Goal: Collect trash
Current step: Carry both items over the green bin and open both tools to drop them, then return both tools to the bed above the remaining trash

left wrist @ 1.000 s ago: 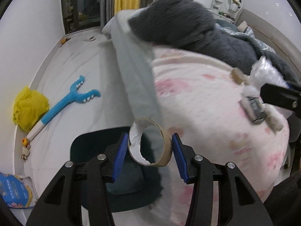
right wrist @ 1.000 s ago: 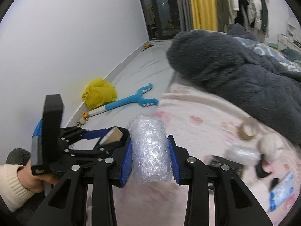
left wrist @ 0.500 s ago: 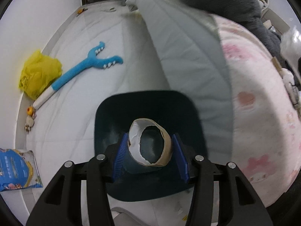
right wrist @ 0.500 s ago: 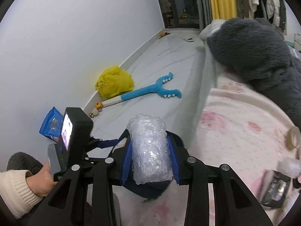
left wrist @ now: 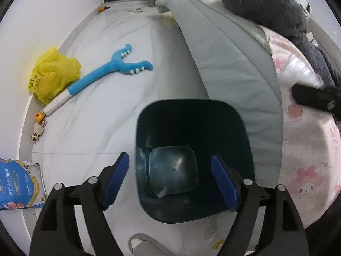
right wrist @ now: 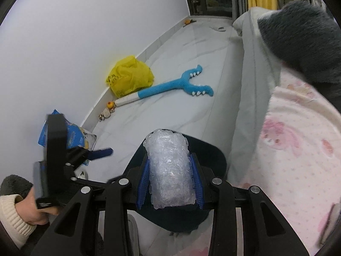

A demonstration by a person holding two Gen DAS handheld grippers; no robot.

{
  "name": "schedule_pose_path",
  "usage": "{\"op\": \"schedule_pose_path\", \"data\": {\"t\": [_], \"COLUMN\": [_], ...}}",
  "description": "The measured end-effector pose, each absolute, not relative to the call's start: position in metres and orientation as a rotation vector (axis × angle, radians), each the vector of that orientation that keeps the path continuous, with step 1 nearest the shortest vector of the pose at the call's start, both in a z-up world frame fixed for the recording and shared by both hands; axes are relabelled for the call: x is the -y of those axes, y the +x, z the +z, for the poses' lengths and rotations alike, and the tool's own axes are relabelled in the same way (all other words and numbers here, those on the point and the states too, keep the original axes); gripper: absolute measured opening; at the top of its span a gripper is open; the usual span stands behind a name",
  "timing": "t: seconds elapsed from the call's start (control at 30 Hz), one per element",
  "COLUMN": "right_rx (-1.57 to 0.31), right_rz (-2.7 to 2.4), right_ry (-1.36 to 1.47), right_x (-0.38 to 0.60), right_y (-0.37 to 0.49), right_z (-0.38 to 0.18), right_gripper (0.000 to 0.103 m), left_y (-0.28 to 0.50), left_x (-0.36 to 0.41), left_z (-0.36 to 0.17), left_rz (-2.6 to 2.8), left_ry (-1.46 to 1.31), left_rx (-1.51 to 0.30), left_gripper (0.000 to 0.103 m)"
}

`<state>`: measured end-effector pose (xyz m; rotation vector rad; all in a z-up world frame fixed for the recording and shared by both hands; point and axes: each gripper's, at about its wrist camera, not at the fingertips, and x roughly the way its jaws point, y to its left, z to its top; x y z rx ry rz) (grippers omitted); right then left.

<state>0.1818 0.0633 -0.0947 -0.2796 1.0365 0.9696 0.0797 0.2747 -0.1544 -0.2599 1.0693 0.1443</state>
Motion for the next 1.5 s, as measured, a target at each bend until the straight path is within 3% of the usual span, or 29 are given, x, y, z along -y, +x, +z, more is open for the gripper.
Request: {"op": "schedule_pose_path", "data": {"t": [0.87,0.9,0.97,1.03,1.5], "right_rx": [-1.263,-1.267,-1.274,-1.276,-1.136], "right_rz": [0.894,0.889,0.879,0.869,0.896], "right_ry": [-0.439,-0.449,-0.460,-0.461,-0.377], "right_x": [-0.115,-0.116,-0.115,-0.114,-0.082], "right_y": [0.175,0.175,0.176,0.176,0.174], "right_z": [-0.210,-0.213,-0.217,-0.218,-0.152], "right_gripper": [0.039,0.040,0.057,0.065,0.075], "left_y": [0.047,0.046,0.045,0.044,0.052], "left_x": [-0.300,-0.301,-0.301,-0.302,-0.278], "left_z": [-0.069,-0.065,-0.061,-0.056,-0.014], "left_rz": [0.239,0.240,0.241,0.238,0.180], "left_ry": [-0.201,-0.200,-0.197,-0.202,-0.209], "left_rx": [-0.788,-0.778,-0.766,-0.754,-0.665], "left_gripper": [0.094,0.094,0.095,0.096,0.097]}}
